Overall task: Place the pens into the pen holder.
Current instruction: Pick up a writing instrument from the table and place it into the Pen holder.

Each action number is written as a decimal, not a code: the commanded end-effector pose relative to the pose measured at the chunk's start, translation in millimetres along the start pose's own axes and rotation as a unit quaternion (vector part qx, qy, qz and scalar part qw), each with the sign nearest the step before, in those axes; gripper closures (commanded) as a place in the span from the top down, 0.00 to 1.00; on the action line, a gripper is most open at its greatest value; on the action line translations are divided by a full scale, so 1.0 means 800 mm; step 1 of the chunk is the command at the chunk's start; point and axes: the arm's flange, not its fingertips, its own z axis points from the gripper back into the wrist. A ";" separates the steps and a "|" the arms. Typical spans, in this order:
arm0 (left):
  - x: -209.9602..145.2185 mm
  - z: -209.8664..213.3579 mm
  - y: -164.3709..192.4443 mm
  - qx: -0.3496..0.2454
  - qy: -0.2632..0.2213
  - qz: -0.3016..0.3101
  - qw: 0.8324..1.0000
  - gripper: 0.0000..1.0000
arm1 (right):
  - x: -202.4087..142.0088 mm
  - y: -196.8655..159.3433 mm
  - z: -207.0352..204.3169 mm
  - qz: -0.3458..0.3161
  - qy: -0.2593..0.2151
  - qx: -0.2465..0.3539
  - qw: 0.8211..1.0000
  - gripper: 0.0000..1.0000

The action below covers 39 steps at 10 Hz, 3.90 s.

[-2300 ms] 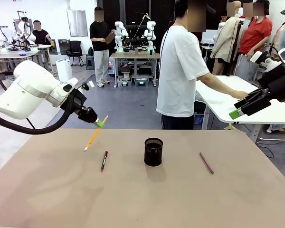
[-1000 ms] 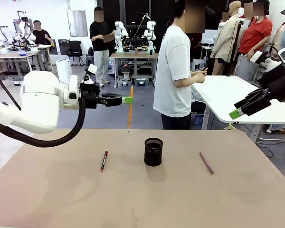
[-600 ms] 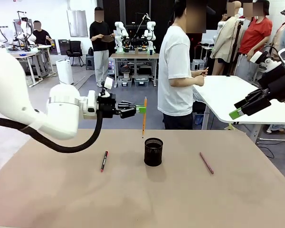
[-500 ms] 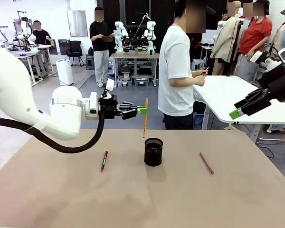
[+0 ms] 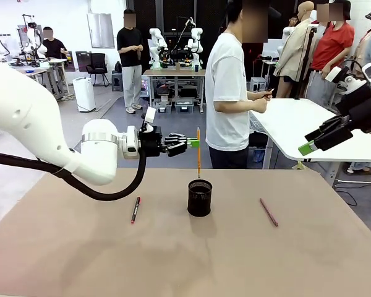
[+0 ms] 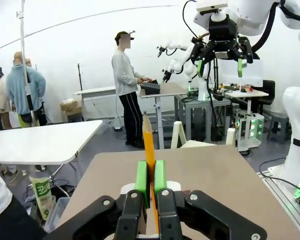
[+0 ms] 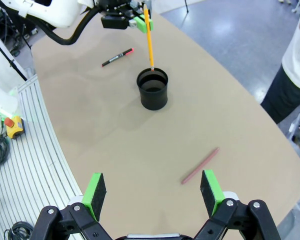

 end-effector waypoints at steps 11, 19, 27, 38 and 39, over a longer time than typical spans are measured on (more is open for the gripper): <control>-0.026 -0.010 -0.004 -0.015 0.014 0.032 0.999 1.00 | 0.002 0.000 -0.001 -0.003 -0.013 0.008 1.000 1.00; 0.067 0.082 -0.055 0.046 0.137 0.036 0.989 1.00 | 0.002 0.000 -0.001 -0.003 -0.013 0.008 1.000 1.00; 0.152 0.197 -0.109 0.126 0.347 0.058 0.927 1.00 | 0.002 0.000 -0.001 -0.003 -0.013 0.008 1.000 1.00; 0.162 0.265 -0.104 0.151 0.331 0.072 0.929 1.00 | 0.002 0.000 -0.001 -0.003 -0.013 0.008 1.000 1.00; 0.162 0.265 -0.104 0.151 0.331 0.072 0.929 1.00 | 0.002 0.000 -0.001 -0.003 -0.013 0.008 1.000 1.00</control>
